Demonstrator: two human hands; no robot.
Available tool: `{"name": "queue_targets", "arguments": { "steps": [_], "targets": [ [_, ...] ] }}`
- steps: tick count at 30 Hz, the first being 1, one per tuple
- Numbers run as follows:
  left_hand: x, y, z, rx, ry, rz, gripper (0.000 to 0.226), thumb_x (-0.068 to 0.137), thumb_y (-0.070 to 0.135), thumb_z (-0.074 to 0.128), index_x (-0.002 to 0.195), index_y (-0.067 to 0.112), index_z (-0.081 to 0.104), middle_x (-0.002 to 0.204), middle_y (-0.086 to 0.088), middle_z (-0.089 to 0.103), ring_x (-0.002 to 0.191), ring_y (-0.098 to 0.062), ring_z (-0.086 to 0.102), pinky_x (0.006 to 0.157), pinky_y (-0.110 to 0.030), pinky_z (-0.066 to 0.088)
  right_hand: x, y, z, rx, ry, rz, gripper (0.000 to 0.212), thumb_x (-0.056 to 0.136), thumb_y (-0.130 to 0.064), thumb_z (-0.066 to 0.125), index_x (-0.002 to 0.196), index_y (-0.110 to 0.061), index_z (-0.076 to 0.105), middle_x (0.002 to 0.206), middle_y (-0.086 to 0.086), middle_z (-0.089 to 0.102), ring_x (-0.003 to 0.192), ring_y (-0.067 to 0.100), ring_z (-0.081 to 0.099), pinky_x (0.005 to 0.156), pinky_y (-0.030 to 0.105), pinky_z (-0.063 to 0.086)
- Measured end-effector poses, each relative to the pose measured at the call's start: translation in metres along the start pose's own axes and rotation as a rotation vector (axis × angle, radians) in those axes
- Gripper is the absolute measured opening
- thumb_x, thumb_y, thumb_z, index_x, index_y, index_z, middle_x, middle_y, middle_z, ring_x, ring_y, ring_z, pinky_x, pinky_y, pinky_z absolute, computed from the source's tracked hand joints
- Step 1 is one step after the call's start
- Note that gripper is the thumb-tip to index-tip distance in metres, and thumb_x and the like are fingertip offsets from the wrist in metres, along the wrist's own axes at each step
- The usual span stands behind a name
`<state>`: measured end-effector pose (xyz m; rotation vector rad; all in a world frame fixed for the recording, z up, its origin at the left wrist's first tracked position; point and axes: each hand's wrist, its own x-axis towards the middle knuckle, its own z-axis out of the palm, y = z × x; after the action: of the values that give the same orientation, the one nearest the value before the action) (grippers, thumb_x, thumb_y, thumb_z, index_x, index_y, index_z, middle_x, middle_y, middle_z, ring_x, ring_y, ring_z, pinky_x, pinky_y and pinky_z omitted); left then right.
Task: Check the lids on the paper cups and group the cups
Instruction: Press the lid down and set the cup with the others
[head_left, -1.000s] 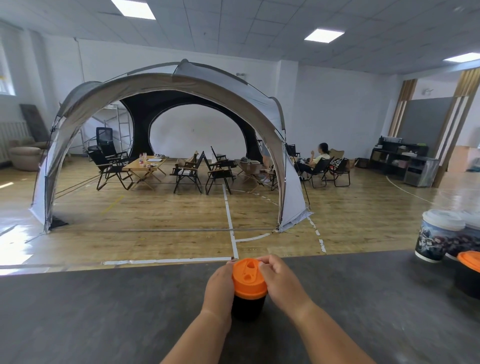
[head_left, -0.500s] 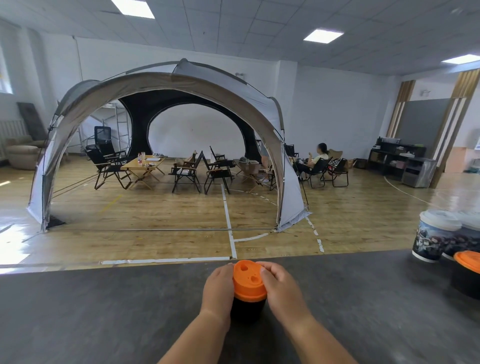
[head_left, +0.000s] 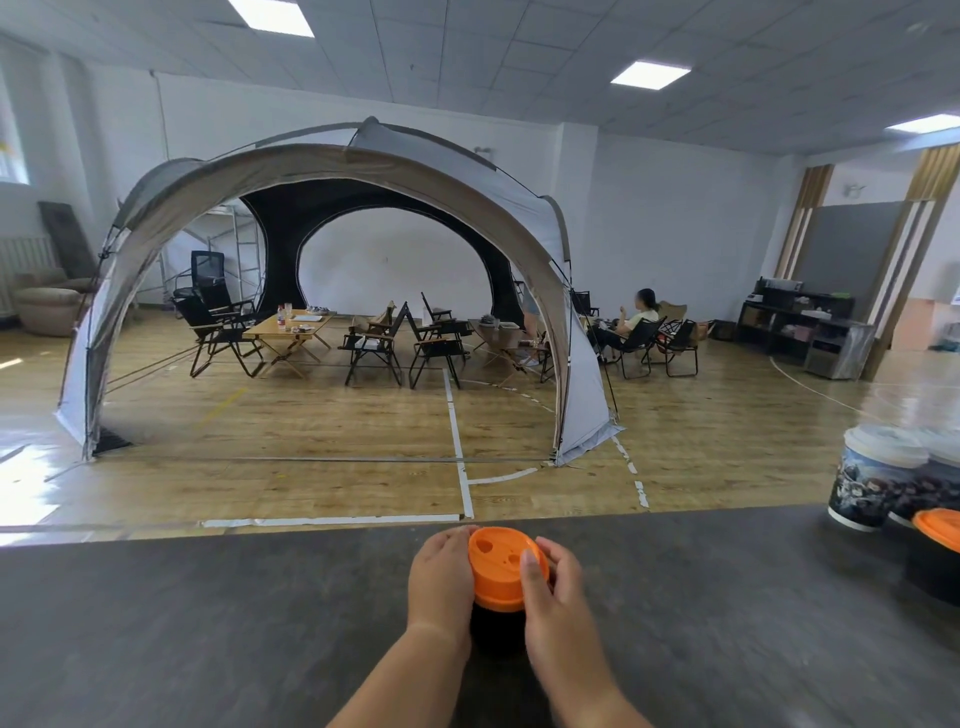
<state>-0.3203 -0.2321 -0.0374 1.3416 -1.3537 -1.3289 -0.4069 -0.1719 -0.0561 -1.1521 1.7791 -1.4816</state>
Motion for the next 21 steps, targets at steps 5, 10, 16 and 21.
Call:
{"name": "queue_targets", "arguments": {
  "steps": [5,10,16,21],
  "targets": [
    [0.009,-0.005,-0.001,-0.208,-0.007,-0.074,0.013,0.097,0.022,0.051,0.096,0.022,0.064,0.112,-0.008,0.066,0.109,-0.028,0.060,0.104,-0.047,0.044,0.014,0.000,-0.007,-0.051,0.008,-0.015,0.036,0.104,-0.037,0.036,0.136,-0.026,0.048,0.127,-0.007,0.053,0.117,0.008,0.048,0.097,0.023,0.039],
    [0.019,0.008,-0.004,-0.240,-0.073,-0.250,0.021,0.095,0.030,0.056,0.096,0.013,0.068,0.087,-0.008,0.071,0.089,-0.024,0.064,0.078,-0.034,0.046,0.025,0.001,-0.017,-0.086,-0.116,-0.017,0.034,0.104,-0.035,0.037,0.132,-0.026,0.055,0.125,-0.006,0.060,0.114,0.005,0.055,0.086,0.014,0.042],
    [0.020,0.012,-0.007,-0.130,-0.149,-0.246,0.018,0.093,0.026,0.057,0.086,0.012,0.066,0.098,-0.013,0.070,0.096,-0.027,0.064,0.094,-0.043,0.049,0.030,-0.001,-0.021,-0.144,-0.181,-0.040,0.035,0.105,-0.035,0.032,0.134,-0.028,0.052,0.123,-0.013,0.058,0.114,-0.001,0.054,0.081,0.006,0.038],
    [0.026,-0.004,-0.008,-0.285,-0.092,-0.108,0.011,0.094,0.011,0.054,0.087,0.009,0.062,0.085,-0.010,0.065,0.074,-0.020,0.060,0.069,-0.034,0.050,0.007,0.008,-0.006,-0.169,-0.051,-0.132,0.058,0.093,-0.060,0.026,0.146,-0.036,0.029,0.134,-0.018,0.040,0.126,0.003,0.041,0.101,0.020,0.033]
  ]
}}
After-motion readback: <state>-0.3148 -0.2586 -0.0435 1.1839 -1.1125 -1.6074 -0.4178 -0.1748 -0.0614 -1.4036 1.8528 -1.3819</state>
